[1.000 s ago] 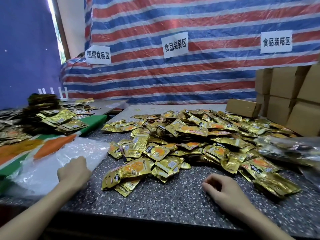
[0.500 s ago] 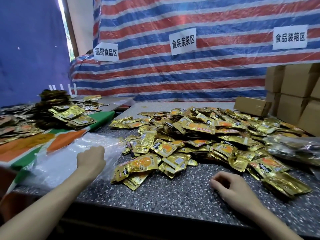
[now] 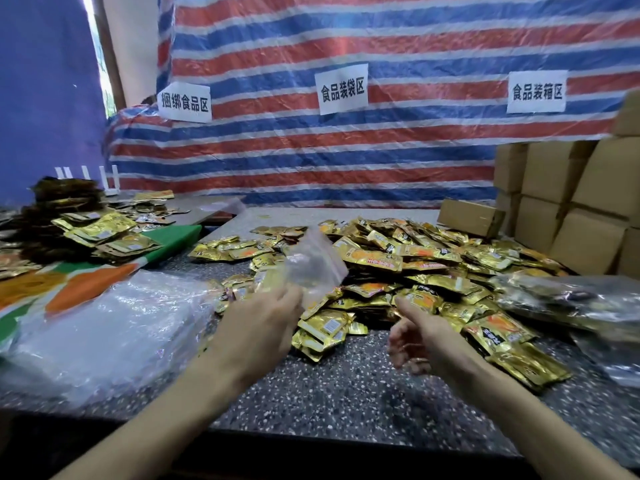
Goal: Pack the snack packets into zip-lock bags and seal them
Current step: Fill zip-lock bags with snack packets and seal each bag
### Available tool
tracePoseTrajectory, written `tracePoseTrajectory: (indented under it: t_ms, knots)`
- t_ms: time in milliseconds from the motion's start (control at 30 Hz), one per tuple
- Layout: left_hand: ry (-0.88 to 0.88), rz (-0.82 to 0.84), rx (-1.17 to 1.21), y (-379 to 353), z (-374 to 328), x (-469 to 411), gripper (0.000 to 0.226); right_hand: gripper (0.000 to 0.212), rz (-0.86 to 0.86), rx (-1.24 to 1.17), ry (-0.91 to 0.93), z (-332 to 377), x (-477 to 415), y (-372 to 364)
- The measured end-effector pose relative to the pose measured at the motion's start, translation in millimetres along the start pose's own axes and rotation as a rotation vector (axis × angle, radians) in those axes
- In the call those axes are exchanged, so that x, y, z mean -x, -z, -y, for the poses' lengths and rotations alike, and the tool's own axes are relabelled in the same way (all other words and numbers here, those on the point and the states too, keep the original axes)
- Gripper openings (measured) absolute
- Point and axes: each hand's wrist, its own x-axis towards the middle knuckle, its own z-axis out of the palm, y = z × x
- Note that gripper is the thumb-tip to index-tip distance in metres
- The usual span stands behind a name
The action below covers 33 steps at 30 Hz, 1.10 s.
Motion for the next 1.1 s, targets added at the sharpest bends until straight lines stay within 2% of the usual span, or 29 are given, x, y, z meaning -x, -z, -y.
tracePoseTrajectory:
  t_ms: [67, 133, 167, 267, 333, 433, 467, 500, 567, 667, 700, 767, 800, 833, 867, 933, 1000, 1100]
  knots:
    - [-0.212, 0.042, 0.048, -5.3, -18.1, 1.1, 0.019, 0.073, 0.051, -0.039, -0.001, 20.5, 3.7, -2.0]
    - [-0.361, 0.106, 0.093, -12.7, -30.4, 5.2, 0.020, 0.080, 0.057, -0.048, -0.010, 35.2, 7.5, -3.7]
    - [-0.414, 0.124, 0.102, -17.0, -34.0, 8.2, 0.020, 0.076, 0.060, -0.030, -0.018, 39.2, 9.9, -3.3]
    - [-0.458, 0.159, 0.143, -22.8, -38.2, 15.4, 0.023, 0.031, 0.081, 0.052, -0.041, 42.1, 20.3, 1.9]
    - [-0.442, 0.205, 0.177, -21.8, -35.4, 17.5, 0.025, 0.017, 0.113, 0.015, -0.075, 40.4, 27.1, 8.3]
    - [-0.344, 0.334, 0.198, -18.3, -29.7, 18.2, 0.022, 0.013, 0.182, -0.113, -0.103, 38.4, 35.4, 15.6]
    - [-0.282, 0.413, 0.262, -17.8, -28.3, 19.3, 0.029, 0.013, 0.180, -0.134, -0.089, 37.6, 37.3, 15.9]
    - [-0.194, 0.541, 0.386, -16.1, -29.0, 20.8, 0.046, 0.016, 0.168, -0.140, -0.066, 36.6, 39.3, 15.0]
    - [-0.018, 0.709, 0.710, -2.7, -39.1, 22.1, 0.069, 0.017, 0.128, -0.115, -0.013, 35.2, 43.0, 9.8]
    - [0.192, 0.634, 0.992, 15.9, -61.2, 24.7, 0.070, 0.013, 0.077, -0.046, 0.083, 34.0, 48.5, -2.5]
    - [0.230, 0.611, 1.053, 18.5, -69.5, 23.3, 0.063, 0.016, 0.065, -0.031, 0.116, 33.7, 49.7, -6.8]
    - [0.341, 0.568, 1.161, 16.6, -87.0, 17.6, 0.027, 0.028, 0.038, -0.029, 0.178, 33.0, 52.4, -15.1]
    - [0.417, 0.575, 1.198, 18.1, -91.0, 14.0, 0.022, 0.031, 0.023, -0.027, 0.212, 32.7, 53.8, -18.9]
    - [0.515, 0.568, 1.242, 18.1, -91.9, 11.3, 0.032, 0.031, 0.011, -0.023, 0.242, 32.0, 55.2, -22.0]
    - [0.539, 0.543, 1.305, 17.0, -92.9, 10.2, 0.034, 0.029, 0.011, -0.025, 0.259, 31.7, 56.9, -24.5]
    - [0.441, 0.513, 1.343, 19.6, -92.1, 11.4, 0.019, 0.025, 0.050, -0.039, 0.253, 32.0, 60.9, -26.5]
    - [0.461, 0.479, 1.319, 22.6, -86.5, 15.2, 0.015, 0.021, 0.141, -0.079, 0.181, 34.7, 65.0, -23.5]
    - [0.547, 0.489, 1.273, 13.3, -80.7, 15.9, 0.035, 0.020, 0.261, -0.078, 0.035, 38.7, 67.3, -13.7]
